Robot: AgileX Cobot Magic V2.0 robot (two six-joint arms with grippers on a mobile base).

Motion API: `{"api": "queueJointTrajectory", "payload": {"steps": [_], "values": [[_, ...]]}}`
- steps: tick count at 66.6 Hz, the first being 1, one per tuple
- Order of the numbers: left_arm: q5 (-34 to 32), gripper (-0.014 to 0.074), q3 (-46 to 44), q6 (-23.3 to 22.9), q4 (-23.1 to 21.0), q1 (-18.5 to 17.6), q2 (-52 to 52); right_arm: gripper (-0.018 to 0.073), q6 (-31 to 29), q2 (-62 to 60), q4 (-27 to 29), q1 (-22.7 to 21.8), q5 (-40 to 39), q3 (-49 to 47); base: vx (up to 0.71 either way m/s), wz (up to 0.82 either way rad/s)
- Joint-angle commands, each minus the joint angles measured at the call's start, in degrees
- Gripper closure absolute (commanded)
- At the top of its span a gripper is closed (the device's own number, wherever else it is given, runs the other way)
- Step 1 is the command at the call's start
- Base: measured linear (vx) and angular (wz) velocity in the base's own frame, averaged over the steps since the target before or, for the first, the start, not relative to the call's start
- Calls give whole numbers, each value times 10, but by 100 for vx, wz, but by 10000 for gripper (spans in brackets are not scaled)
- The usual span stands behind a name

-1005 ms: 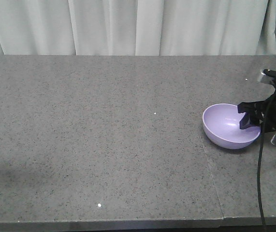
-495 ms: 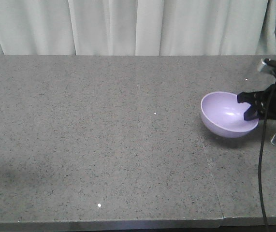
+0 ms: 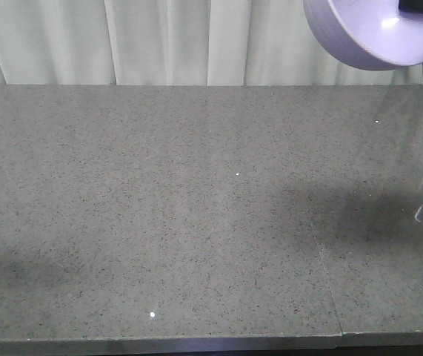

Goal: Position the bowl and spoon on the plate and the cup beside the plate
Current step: 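Close the right gripper on the bowl rim and lift it up, then turn the base away from the counter holding spoon and bowl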

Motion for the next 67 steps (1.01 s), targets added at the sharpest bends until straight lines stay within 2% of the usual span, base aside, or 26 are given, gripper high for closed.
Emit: {"api": "queueJointTrajectory", "payload": {"steps": [1,67], "values": [[-35,602,-13,-1,-15,-1,-5,568,-8,-27,27,-2,-21,-15,0,0],[-35,602,-13,-1,-15,-1,-5,568,-5,-57,26,-2,-9,-15,0,0]]}}
